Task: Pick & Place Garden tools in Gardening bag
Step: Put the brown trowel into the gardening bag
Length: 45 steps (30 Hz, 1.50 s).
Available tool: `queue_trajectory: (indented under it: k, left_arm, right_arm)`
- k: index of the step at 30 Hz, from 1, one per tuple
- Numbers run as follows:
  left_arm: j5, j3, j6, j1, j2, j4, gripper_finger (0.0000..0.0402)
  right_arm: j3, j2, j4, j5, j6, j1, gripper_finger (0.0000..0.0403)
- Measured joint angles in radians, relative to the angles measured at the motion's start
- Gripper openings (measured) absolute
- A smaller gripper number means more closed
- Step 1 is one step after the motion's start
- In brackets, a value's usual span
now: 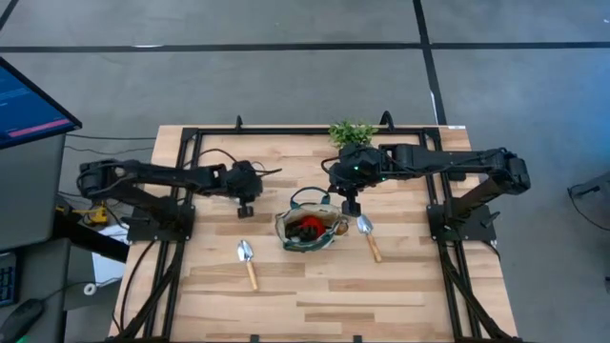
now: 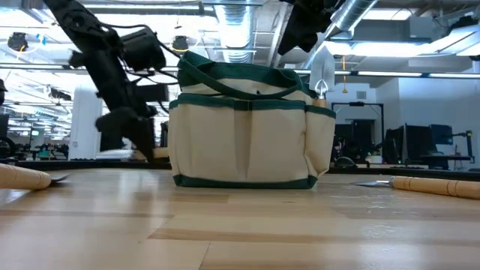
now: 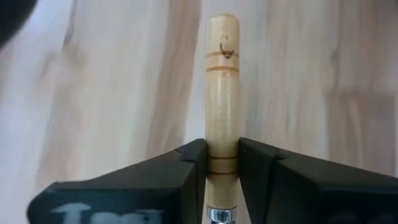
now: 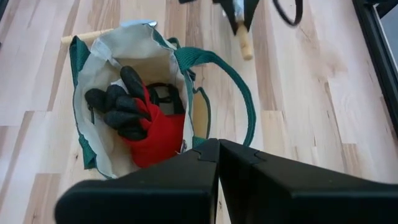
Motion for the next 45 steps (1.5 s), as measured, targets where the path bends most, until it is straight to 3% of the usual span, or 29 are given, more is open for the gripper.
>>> queue_trajectory:
  k: [8, 12, 16, 27, 33, 39, 45]
  left_arm:
    - [-0.093, 0.008, -0.025, -0.005, -0.200, -0.100, 0.0047]
    - [-0.185, 0.071, -0.008, -0.006, -0.267, -0.188, 0.0047]
    - [-0.198, 0.159, -0.007, -0.010, -0.287, -0.206, 0.0047]
    - [-0.198, 0.380, 0.010, -0.100, -0.178, -0.223, 0.0047]
    - [-0.202, 0.435, 0.005, -0.154, -0.088, -0.238, 0.0047]
    - [-0.202, 0.493, 0.001, -0.210, -0.023, -0.234, 0.0047]
    - [-0.201, 0.548, 0.000, -0.238, 0.002, -0.231, 0.0047]
  right_arm:
    - [0.000, -0.060, 0.016, 0.003, -0.021, -0.001, 0.0000]
    - [0.000, -0.109, 0.016, 0.003, -0.025, -0.001, 0.0000]
    - [-0.007, -0.132, 0.020, 0.003, -0.027, -0.001, 0.0000]
    - [-0.048, -0.129, 0.063, 0.030, -0.047, -0.001, 0.0000]
    - [-0.047, -0.119, 0.196, 0.037, -0.055, -0.001, 0.0000]
    - [-0.047, -0.113, 0.269, 0.053, -0.183, 0.020, 0.0000]
    - [-0.047, -0.113, 0.281, 0.134, -0.203, 0.046, 0.0032]
